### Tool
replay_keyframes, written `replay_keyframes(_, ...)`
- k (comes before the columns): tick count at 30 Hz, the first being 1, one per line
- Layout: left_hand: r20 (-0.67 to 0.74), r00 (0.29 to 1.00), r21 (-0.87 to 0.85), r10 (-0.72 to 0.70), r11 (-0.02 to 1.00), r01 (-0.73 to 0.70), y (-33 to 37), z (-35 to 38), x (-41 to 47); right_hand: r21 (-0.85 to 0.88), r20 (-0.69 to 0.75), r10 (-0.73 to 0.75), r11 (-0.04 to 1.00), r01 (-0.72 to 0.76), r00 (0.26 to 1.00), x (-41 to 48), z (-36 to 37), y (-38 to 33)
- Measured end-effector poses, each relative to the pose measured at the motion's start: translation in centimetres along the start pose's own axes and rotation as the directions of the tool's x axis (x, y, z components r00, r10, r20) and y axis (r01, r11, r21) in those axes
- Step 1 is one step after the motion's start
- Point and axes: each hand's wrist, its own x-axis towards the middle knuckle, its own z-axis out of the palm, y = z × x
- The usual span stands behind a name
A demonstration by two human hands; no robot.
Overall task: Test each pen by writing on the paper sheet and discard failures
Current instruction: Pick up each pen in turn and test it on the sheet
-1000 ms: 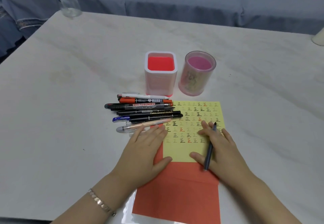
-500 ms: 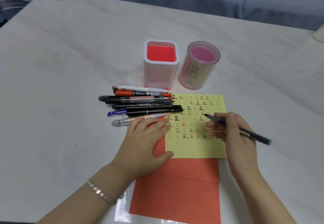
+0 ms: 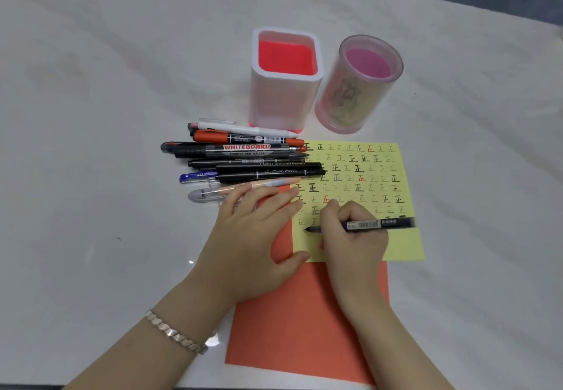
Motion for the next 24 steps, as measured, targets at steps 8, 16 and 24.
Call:
replay_keyframes(8, 0.007, 1.0, 0.002, -0.005, 1.0, 0.005, 0.17, -0.19, 0.0, -0.071, -0.001, -0.071, 0.995, 0.07, 0.997, -0.02, 0.26, 0.66)
replay_keyframes(16, 0.028, 0.999, -0.003, -0.021, 1.0, 0.021, 0.27, -0.32, 0.06, -0.083, 0.01, -0.075, 0.994, 0.076, 0.997, 0.04, 0.35, 0.51)
replay_keyframes(24, 0.027, 0.999, -0.011, -0.026, 1.0, 0.026, 0.23, -0.32, 0.07, -0.106, 0.022, -0.087, 0.99, 0.089, 0.996, 0.08, 0.62, 0.56)
